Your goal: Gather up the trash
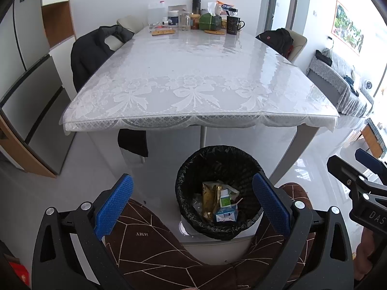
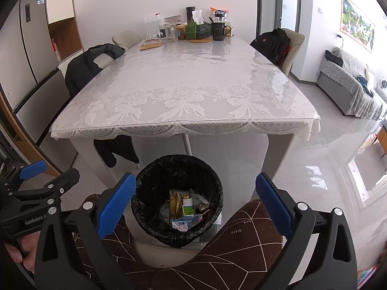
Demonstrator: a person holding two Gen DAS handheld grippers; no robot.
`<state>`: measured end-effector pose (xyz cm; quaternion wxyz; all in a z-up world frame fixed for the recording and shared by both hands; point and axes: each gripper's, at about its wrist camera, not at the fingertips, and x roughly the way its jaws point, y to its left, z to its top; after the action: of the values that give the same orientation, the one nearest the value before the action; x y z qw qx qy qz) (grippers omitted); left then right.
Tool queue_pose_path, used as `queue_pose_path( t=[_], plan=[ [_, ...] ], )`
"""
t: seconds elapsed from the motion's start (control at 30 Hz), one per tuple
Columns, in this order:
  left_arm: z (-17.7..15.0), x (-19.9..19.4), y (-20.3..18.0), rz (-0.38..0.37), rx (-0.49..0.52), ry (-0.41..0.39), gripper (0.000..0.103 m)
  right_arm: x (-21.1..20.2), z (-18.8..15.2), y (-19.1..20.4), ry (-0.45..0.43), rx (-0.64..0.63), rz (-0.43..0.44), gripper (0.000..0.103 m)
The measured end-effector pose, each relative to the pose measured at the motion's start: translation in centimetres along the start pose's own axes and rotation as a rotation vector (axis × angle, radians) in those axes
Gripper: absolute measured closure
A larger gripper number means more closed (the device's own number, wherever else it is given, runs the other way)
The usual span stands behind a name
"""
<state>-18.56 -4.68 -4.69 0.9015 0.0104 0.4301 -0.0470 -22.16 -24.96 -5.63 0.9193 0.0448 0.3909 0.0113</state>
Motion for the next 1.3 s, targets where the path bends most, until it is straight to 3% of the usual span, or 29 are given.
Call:
queue_pose_path(
  t=[1.3],
  plan=[
    [-0.2,0.02,-0.06,-0.003,0.001,0.003,0.006,0.92,-0.71,0.3,0.016,0.002,0.004,0.008]
  ],
)
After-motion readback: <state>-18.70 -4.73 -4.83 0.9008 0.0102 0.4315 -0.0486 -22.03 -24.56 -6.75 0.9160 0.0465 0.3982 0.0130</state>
